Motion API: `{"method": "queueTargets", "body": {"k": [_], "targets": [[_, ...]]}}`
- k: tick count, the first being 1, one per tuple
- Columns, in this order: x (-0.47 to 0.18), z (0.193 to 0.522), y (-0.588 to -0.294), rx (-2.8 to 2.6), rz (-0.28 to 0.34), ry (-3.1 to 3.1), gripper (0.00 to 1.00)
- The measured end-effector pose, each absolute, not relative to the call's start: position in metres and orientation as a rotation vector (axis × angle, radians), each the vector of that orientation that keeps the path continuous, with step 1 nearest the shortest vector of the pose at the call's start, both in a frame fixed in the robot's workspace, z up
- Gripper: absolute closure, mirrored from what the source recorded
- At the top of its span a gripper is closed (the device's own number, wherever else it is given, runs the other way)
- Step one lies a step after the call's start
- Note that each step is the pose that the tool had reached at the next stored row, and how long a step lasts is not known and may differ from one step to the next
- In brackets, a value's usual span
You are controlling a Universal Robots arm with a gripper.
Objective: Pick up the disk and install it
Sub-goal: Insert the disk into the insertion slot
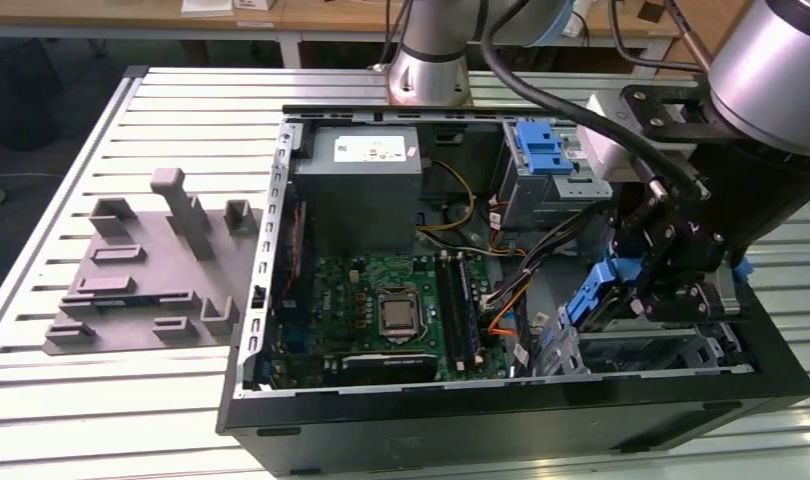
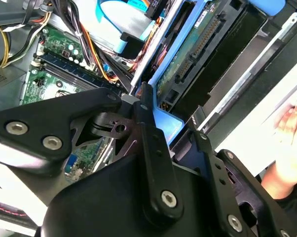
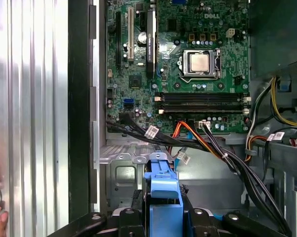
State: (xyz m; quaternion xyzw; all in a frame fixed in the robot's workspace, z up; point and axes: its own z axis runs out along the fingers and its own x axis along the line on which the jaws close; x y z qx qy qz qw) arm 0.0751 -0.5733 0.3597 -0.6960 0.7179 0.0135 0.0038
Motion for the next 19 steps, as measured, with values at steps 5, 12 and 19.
{"method": "queueTargets", "body": {"k": [5, 12, 19], "targets": [[0.0751, 0.3522, -0.5733, -2.181, 0.042, 2.25, 0.64], [0.0751, 0.3498, -0.5733, -2.181, 0.042, 2.25, 0.64], [0.0751, 0.3497, -0.5733, -2.181, 0.042, 2.25, 0.56]]}}
